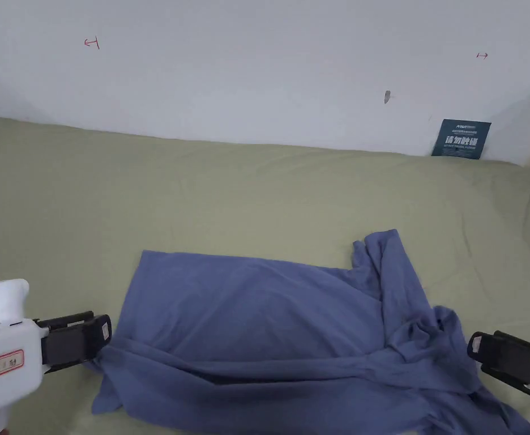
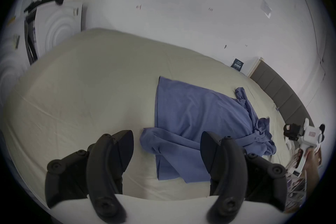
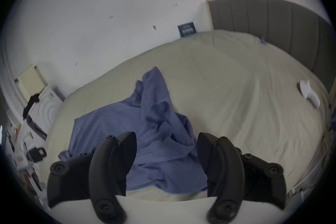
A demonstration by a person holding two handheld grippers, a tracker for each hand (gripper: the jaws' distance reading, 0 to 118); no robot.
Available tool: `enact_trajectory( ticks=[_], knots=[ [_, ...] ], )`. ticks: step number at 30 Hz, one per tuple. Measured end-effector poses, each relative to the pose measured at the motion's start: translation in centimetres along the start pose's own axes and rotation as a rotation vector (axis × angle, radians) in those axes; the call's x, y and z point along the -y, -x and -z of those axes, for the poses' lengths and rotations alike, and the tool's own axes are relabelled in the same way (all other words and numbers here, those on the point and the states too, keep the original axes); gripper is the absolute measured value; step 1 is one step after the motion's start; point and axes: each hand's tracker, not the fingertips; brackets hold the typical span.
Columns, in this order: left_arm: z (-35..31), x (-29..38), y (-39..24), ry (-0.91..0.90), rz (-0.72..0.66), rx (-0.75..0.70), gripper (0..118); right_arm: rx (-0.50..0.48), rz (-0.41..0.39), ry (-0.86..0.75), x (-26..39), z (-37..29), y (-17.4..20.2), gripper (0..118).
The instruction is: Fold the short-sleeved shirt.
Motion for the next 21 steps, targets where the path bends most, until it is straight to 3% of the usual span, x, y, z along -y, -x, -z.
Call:
enact_trajectory(
  ticks=[2,3,4,5,6,10,13,18,20,21],
  knots=[
    [-1.8,0.9,-0.6,-0.019,0.052,0.012,77,-0.009,-0.065,0.010,0.6,-1.6,0.7,72],
    [-2.5,1.6,-0.9,-0.029,0.075,-0.009,63,-0.018,-0.076,0.012,1.2,-2.5,1.1,66],
    [-3.1,2.4,-1.3,-0.037,0.096,-0.030,21,-0.040,-0.088,0.011,1.8,-3.3,1.5,46],
    [-3.5,3.1,-1.6,-0.040,0.106,-0.070,0,-0.058,-0.101,0.015,2.4,-3.9,1.7,21],
    [-3.8,4.1,-1.6,-0.058,0.113,-0.114,0,-0.053,-0.122,0.023,3.2,-4.5,2.1,6],
    [-5.5,7.9,-1.9,-0.036,0.136,-0.111,0,-0.047,-0.157,0.024,6.5,-6.7,2.6,1],
    [-6.2,10.2,-2.4,-0.006,0.178,-0.119,0,-0.092,-0.135,0.033,8.3,-8.1,2.7,1],
    [-4.0,10.5,-2.4,0.049,0.135,-0.091,3,-0.077,-0.122,0.054,8.7,-7.8,2.3,1],
    [-2.0,9.7,-2.3,0.060,0.098,-0.086,39,-0.078,-0.104,0.049,8.2,-7.8,1.9,1],
    [-0.8,9.3,-2.2,0.062,0.084,-0.094,49,-0.088,-0.078,0.050,8.0,-7.8,1.6,1]
  ],
)
